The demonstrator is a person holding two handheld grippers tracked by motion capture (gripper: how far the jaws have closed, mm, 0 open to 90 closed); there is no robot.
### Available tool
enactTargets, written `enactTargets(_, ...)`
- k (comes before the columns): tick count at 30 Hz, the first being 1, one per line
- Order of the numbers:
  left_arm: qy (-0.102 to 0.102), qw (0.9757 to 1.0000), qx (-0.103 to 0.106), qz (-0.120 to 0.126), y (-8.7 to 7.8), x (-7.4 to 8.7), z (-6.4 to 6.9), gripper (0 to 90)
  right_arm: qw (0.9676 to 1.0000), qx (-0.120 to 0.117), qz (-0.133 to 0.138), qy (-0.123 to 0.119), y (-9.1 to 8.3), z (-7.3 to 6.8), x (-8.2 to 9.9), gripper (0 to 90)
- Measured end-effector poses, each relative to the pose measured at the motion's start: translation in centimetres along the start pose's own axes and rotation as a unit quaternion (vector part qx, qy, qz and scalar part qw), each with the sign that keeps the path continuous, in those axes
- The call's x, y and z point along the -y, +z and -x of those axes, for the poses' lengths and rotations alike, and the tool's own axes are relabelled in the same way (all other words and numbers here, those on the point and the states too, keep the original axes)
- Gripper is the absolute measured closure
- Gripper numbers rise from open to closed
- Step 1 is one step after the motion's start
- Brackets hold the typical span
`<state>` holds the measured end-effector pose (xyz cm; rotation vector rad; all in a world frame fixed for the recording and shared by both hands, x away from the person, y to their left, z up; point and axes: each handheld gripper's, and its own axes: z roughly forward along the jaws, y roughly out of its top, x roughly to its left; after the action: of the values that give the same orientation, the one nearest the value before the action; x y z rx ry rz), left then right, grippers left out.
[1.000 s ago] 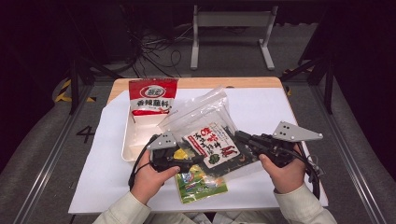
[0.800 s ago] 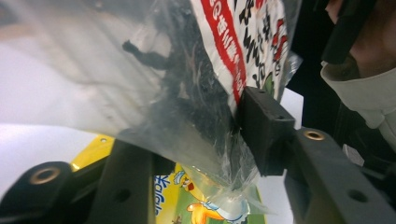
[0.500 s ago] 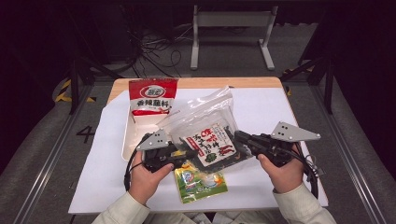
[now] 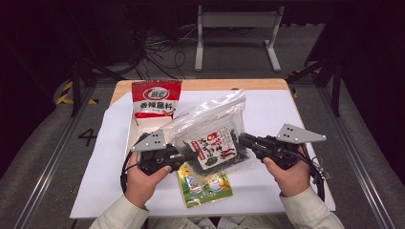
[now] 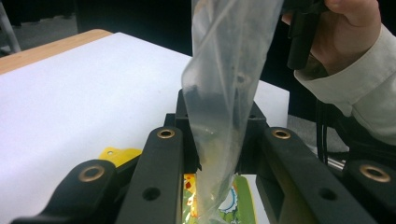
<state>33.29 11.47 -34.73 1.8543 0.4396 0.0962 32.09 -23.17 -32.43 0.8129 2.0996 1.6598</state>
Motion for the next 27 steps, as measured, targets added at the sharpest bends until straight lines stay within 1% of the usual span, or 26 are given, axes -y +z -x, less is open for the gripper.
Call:
enactTargets(3,0.015,0.9999,-0.001,-0.007,-0.3,-0.5,0.1,76.8,1.0000,-0.004,0.002,0.001,0.0,0.0,-0.1,75.1)
enactTargets(4,0.009,0.9999,0.001,-0.008,-0.4,-0.6,0.2,76.9,1.0000,-0.002,0.003,-0.001,-0.1,-0.1,-0.1,73.0)
enactTargets(5,0.017,0.9998,0.001,-0.010,-0.5,-0.8,0.1,76.9,1.0000,-0.002,0.003,-0.002,-0.1,-0.1,-0.2,71.3)
enactTargets(6,0.017,0.9998,-0.001,-0.010,-0.5,-0.9,0.1,76.8,1.0000,0.000,0.003,-0.002,-0.2,0.0,-0.2,68.9)
enactTargets(7,0.017,0.9998,-0.001,-0.010,-0.5,-0.9,0.1,76.8,1.0000,0.000,0.003,-0.002,-0.2,0.0,-0.2,68.9)
enactTargets(8,0.023,0.9997,-0.004,-0.012,-0.7,-1.0,0.0,76.8,1.0000,0.003,0.000,-0.003,-0.2,0.0,-0.2,66.7)
enactTargets(9,0.016,0.9998,-0.004,-0.013,-0.8,-1.1,0.0,76.8,0.9998,0.014,-0.006,-0.009,-0.3,0.1,-0.2,64.9)
enactTargets(10,0.024,0.9996,-0.010,-0.015,-1.0,-1.2,-0.1,76.9,0.9997,0.022,-0.007,-0.011,-0.4,0.3,-0.2,64.7)
enactTargets(11,0.015,0.9998,-0.008,-0.014,-1.1,-1.3,0.0,76.9,0.9997,0.022,-0.007,-0.011,-0.4,0.3,-0.2,64.7)
enactTargets(12,0.022,0.9995,-0.019,-0.013,-1.3,-1.4,-0.1,77.0,0.9997,0.022,-0.009,-0.006,-0.6,0.4,-0.2,64.4)
enactTargets(13,0.026,0.9993,-0.024,-0.016,-1.5,-1.5,-0.2,77.0,0.9996,0.025,-0.009,-0.006,-0.7,0.5,-0.2,63.8)
enactTargets(14,0.017,0.9995,-0.023,-0.015,-1.8,-1.6,-0.3,77.0,0.9995,0.029,-0.010,-0.007,-0.8,0.6,-0.2,63.2)
enactTargets(15,0.022,0.9993,-0.025,-0.015,-2.0,-1.7,-0.5,77.0,0.9994,0.033,-0.010,-0.007,-1.0,0.7,-0.2,62.6)
enactTargets(19,0.026,0.9990,-0.031,-0.021,-3.0,-2.2,-0.9,77.0,0.9991,0.040,-0.012,-0.003,-1.4,1.1,-0.2,60.6)
enactTargets(20,0.023,0.9990,-0.030,-0.025,-3.2,-2.3,-1.0,76.9,0.9991,0.041,-0.012,-0.002,-1.5,1.2,-0.1,60.5)
enactTargets(21,0.026,0.9989,-0.030,-0.026,-3.4,-2.5,-1.0,76.9,0.9990,0.044,-0.012,-0.002,-1.6,1.3,-0.1,60.5)
enactTargets(22,0.025,0.9989,-0.029,-0.026,-3.6,-2.6,-1.0,76.9,0.9988,0.047,-0.013,-0.001,-1.7,1.4,-0.1,60.3)
enactTargets(23,0.030,0.9986,-0.031,-0.029,-3.8,-2.7,-1.1,76.9,0.9988,0.048,-0.014,0.000,-1.8,1.5,0.0,60.1)
enactTargets(27,0.031,0.9984,-0.036,-0.032,-4.3,-3.2,-1.1,76.8,0.9982,0.054,-0.024,0.005,-2.0,1.9,0.2,58.3)
